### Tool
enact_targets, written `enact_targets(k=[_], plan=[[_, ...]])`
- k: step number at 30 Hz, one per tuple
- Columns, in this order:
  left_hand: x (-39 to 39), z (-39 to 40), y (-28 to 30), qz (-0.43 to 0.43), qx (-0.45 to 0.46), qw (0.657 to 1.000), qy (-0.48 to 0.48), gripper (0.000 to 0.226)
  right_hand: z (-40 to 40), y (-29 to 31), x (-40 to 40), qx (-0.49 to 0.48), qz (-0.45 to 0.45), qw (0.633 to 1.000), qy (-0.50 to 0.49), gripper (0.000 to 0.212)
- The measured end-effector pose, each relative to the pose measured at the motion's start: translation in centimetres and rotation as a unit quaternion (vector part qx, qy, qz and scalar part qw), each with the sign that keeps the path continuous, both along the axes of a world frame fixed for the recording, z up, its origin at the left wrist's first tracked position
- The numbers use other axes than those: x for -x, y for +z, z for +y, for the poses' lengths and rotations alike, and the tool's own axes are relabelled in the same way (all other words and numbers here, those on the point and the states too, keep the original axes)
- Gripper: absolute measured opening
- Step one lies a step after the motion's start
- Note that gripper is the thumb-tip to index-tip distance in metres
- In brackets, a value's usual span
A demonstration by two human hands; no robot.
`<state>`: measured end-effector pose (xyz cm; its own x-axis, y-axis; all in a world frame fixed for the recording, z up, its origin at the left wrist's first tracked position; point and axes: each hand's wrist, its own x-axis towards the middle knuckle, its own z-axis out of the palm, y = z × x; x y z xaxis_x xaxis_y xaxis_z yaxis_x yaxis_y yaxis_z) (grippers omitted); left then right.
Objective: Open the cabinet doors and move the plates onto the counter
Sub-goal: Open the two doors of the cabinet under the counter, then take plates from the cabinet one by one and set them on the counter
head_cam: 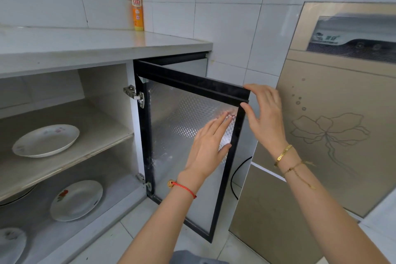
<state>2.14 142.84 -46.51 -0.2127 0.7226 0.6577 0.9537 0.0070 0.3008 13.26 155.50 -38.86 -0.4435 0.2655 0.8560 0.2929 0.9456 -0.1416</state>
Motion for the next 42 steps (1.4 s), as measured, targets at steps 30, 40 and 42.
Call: enact_targets(k=[30,40,42], plan=[[13.1,-28.7,-1.6,-0.003,-0.003,0.893,0.451,0.033,-15.9,-7.4,16.6,0.057,-0.12,0.959,0.251,0.038],[26.1,-32.1,-5.4,-0.053,0.047,0.83,0.553,0.032,-16.9,-12.1,34.8,0.113,-0.191,0.926,0.306,0.037],[28.7,-32.1,-6.2,-0.082,0.049,0.823,0.56,0.033,-16.9,-13.0,38.5,0.121,-0.211,0.92,0.306,0.039]])
